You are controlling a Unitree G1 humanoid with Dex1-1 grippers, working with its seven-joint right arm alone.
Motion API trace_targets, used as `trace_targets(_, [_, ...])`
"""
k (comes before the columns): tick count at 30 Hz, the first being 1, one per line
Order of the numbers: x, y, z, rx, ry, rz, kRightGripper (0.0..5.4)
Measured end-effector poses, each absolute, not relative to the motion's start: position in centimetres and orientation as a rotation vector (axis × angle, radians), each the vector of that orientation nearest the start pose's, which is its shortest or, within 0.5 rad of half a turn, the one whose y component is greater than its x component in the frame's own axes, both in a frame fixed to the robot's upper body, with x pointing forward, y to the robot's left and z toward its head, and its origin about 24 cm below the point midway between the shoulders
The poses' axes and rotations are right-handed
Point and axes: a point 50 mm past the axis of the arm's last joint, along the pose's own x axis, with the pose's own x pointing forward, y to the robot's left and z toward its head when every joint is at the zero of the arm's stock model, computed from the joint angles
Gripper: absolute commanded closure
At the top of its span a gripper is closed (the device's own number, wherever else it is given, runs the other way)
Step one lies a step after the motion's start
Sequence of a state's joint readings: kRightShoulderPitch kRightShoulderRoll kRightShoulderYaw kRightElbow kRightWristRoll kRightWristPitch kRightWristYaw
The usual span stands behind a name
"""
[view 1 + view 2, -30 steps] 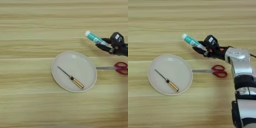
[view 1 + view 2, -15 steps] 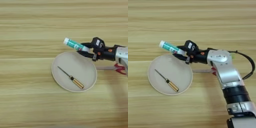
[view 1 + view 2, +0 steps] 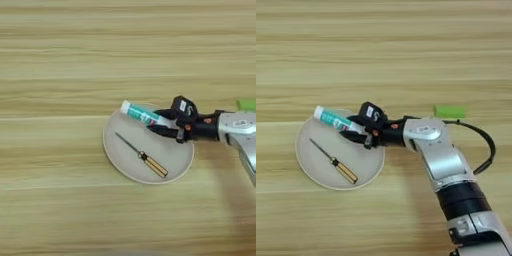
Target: Move the objects on the table
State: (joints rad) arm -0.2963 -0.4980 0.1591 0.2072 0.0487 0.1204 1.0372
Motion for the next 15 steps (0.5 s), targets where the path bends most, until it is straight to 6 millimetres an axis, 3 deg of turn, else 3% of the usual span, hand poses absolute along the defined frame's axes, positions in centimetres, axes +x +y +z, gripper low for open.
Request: trace_targets(15, [27.2,-17.4,4.4,-0.395,0.379,1.153,3.71])
